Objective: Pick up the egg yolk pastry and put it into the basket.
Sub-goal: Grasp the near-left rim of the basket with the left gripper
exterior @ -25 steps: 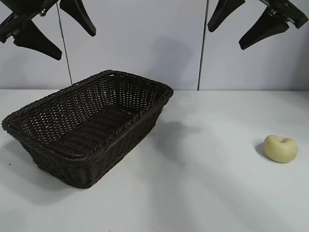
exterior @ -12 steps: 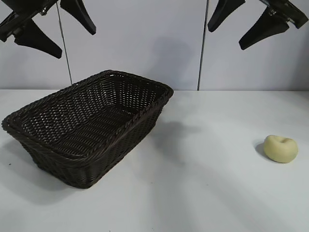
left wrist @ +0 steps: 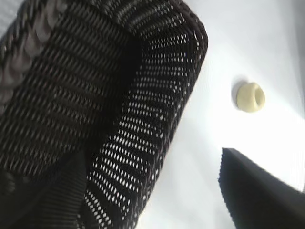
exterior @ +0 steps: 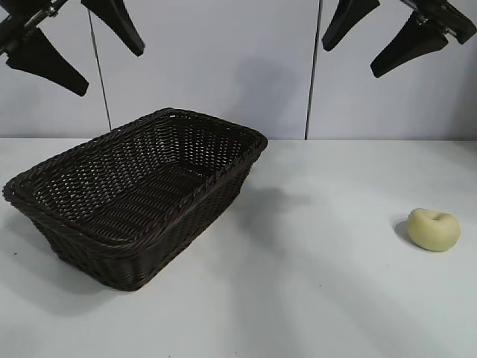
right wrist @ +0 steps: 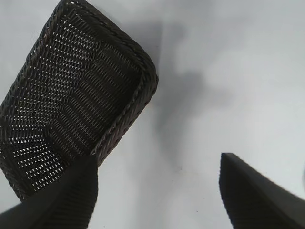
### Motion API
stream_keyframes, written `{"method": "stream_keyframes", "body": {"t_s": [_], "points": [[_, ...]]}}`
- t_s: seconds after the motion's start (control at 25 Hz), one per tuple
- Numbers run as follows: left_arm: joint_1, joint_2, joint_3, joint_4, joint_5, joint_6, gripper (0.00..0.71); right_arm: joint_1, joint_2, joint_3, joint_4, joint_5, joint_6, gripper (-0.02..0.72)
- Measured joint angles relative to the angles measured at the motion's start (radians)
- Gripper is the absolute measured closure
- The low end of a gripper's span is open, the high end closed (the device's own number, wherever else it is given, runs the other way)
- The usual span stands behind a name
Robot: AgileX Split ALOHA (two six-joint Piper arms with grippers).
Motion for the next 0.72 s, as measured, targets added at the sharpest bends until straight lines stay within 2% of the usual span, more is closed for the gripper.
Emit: {"method": "stream_keyframes", "body": {"t_s": [0.16, 0.4, 0.6, 0.72], "points": [[0.000, -0.054, 0.051, 0.060, 0.015, -0.068, 0.163, 0.000, 0.000, 0.000, -0.001, 0.001, 0.000, 0.185], [0.000, -0.173, 0.228, 0.153, 0.006, -0.206, 0.168, 0.000, 0.000, 0.000, -0.001, 0.001, 0.000, 0.185], [0.000, -0.268, 0.419, 0.186, -0.086, -0.337, 0.168, 0.000, 0.000, 0.000, -0.001, 0.001, 0.000, 0.185], [0.000, -0.285, 0.484, 0.186, -0.147, -0.414, 0.168, 0.000, 0.000, 0.000, -0.001, 0.002, 0.000, 0.185]]}}
